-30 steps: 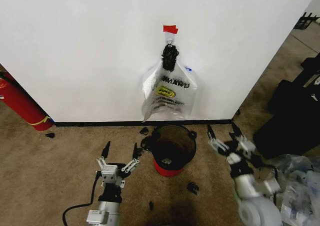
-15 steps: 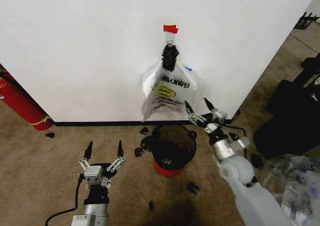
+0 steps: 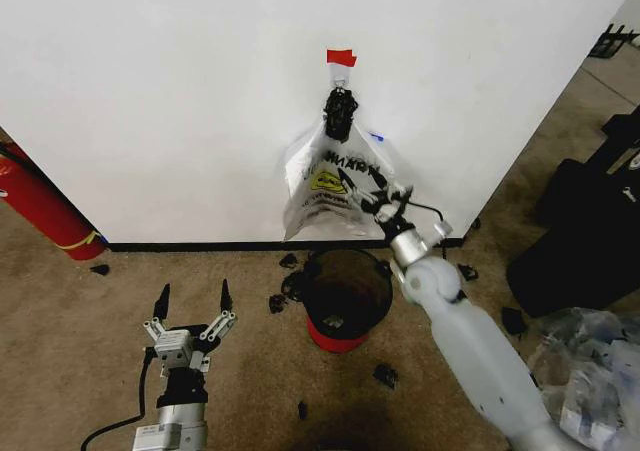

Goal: Pick up the garbage bag from the wall and place it over the trash bin.

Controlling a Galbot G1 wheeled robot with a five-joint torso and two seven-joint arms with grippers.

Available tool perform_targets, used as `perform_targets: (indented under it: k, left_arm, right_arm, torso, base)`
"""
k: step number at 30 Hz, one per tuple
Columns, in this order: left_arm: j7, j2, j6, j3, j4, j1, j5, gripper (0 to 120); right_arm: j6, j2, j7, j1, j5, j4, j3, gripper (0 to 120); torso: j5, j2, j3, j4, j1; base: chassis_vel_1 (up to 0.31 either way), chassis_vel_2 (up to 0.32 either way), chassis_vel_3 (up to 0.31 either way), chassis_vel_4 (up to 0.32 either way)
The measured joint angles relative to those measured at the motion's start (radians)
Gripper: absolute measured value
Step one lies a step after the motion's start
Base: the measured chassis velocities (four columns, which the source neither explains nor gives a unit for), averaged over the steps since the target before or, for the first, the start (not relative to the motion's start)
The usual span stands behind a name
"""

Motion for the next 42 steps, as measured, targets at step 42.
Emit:
perform_targets:
  k: [42]
  left_arm:
    - [-0.003,-0.037,-0.029,-0.032,-0.005,0.021,0.001,100]
  right_arm:
    - [0.013,0.064,-0.070,0.186,0.048,-0.184,-0.057,55]
  torso:
    - [0.0001,0.000,0.000,0.0000,0.000]
  base:
    - [0.000,0.000,0.000,0.000]
